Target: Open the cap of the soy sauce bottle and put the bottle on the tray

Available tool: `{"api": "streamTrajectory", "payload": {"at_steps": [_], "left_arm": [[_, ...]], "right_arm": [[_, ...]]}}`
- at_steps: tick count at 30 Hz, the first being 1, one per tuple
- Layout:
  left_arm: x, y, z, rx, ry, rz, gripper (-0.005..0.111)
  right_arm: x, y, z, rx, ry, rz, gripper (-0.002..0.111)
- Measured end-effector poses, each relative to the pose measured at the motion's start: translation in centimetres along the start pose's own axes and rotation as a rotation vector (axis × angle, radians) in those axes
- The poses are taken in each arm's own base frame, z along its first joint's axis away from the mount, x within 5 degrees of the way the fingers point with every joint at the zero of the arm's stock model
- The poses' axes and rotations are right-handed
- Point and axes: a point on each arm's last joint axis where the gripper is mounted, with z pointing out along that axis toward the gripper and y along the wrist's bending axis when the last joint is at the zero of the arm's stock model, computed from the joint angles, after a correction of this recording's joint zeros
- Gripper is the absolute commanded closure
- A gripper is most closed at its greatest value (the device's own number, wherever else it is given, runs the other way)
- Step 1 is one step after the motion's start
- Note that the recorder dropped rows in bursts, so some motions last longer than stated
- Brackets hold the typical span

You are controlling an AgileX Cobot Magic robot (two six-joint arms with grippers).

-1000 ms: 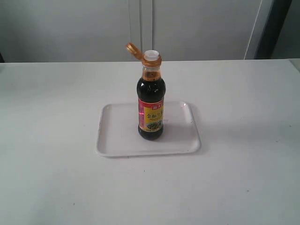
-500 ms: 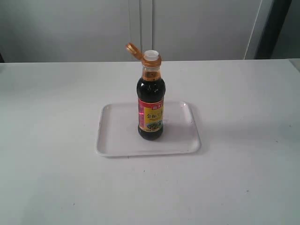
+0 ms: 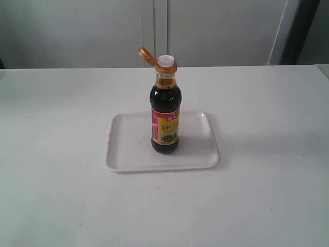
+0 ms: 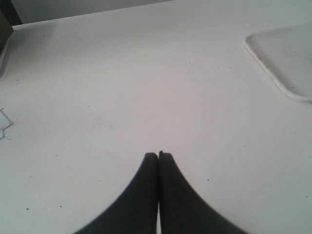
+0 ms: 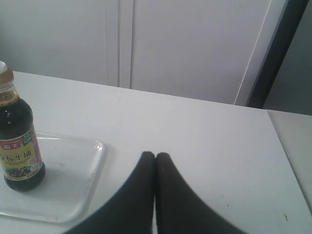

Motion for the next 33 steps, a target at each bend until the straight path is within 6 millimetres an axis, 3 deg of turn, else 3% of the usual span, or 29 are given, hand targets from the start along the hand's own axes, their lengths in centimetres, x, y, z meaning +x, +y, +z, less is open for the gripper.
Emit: {"api": "streamTrajectory", "payload": {"at_steps": [33], "left_arm": [[0.35,-0.13,0.17,0.011,0.004,-0.026,0.107]], "right_arm": [[0.0,0.0,0.0,0.0,0.0,0.0,0.108]]}}
